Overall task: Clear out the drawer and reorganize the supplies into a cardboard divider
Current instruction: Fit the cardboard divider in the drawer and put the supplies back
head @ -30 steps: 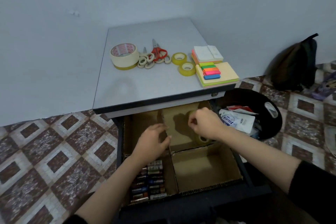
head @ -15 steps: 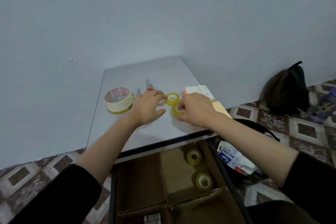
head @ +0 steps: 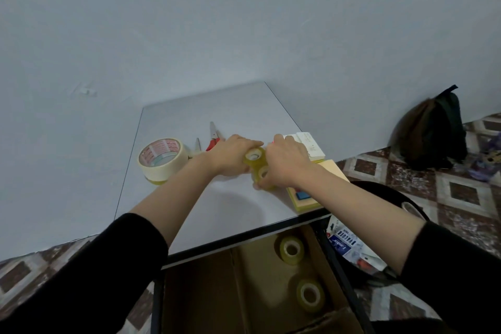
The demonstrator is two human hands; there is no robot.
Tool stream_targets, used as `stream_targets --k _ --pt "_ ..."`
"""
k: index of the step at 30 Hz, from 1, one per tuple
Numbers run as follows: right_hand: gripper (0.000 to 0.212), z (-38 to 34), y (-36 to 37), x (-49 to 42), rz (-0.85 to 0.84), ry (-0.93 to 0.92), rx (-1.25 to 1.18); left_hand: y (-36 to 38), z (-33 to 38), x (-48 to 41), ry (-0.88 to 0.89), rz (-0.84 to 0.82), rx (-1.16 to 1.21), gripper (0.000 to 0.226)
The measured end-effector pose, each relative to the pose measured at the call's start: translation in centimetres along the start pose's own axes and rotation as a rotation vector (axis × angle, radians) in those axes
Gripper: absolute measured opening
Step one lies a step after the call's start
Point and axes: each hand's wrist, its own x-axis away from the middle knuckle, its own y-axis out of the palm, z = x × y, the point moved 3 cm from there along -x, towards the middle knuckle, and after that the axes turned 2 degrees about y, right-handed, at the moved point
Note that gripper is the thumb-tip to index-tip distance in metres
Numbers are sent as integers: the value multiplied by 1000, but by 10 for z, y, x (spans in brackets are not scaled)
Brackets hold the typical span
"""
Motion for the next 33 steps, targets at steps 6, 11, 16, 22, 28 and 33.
stream_targets --k 6,11,16,22,28,33 --pt "68 0 1 3 31 2 -42 -4 4 7 -8 156 38 59" --pt "54 0 -7 15 90 20 -140 -36 9 33 -23 303 80 59" --pt "51 -9 -15 35 152 -22 -191 -57 13 71 -61 319 55 61" --pt "57 -16 -13 82 179 -97 -313 -47 37 149 -50 613 147 60" --pt "51 -12 20 140 61 -174 -452 4 70 209 -76 589 316 59" --pt "60 10 69 168 -68 -145 -499 65 91 231 -150 398 429 60"
